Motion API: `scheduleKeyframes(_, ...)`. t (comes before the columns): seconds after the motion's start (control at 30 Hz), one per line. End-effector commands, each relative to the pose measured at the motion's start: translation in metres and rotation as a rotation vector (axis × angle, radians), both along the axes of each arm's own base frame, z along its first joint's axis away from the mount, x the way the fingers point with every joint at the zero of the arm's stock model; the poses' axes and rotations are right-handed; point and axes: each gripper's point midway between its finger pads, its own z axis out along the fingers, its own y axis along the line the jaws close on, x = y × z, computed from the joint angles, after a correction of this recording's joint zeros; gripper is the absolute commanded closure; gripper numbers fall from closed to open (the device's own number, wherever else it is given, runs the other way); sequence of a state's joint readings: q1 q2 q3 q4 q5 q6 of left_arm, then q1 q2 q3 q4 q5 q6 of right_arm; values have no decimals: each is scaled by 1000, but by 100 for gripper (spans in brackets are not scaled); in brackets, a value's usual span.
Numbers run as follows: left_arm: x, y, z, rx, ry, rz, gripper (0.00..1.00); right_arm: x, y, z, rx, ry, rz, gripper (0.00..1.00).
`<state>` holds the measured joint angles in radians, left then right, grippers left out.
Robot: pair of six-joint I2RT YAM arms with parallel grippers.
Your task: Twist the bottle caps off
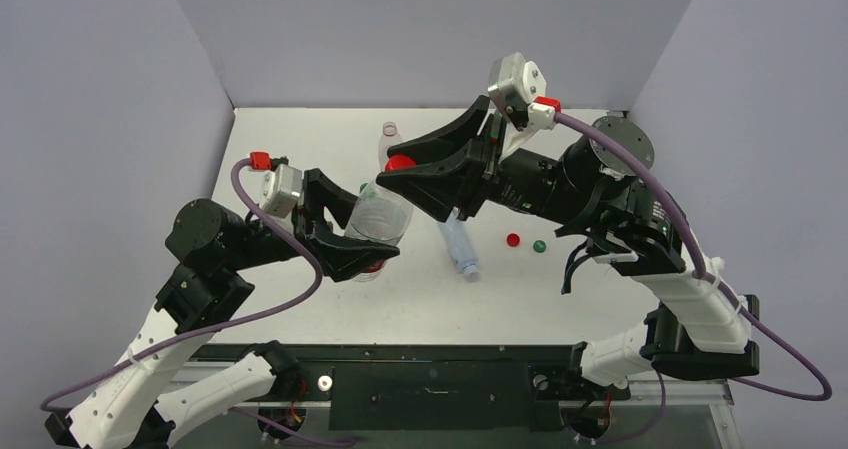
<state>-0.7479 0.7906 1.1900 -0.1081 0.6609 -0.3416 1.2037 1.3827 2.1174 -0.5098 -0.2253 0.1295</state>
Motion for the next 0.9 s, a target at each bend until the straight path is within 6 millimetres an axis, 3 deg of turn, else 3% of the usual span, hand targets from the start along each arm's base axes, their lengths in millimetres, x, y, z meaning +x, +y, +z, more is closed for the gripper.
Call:
scheduleKeyframes(0.0,-20,1,15,-18,-54,-95,82,16,-8,15,69,33,-76,63)
scheduleKeyframes(0.03,-13,1,14,-20,-53,-60,82,23,-11,15,81,57,-127,38)
scheduleKeyframes(0.07,-4,3,13,-23,-76,-5,82,43,-19,15,103,89,-249,27)
scheduleKeyframes(0.2,29,11,12,-39,-126,190,81,64,-29,14,126,142,-418,21)
scheduleKeyframes(0.4,58,22,8,-28,-203,365,80,77,-19,0,56,179,-553,19)
scheduleKeyframes(0.6,79,29,6,-11,-201,478,82,81,-8,-8,46,193,-577,35)
scheduleKeyframes(0.73,82,29,5,-7,-196,491,82,77,-4,-6,48,186,-546,46)
scheduleKeyframes(0.87,81,29,5,-10,-186,487,82,72,-1,0,67,182,-506,73)
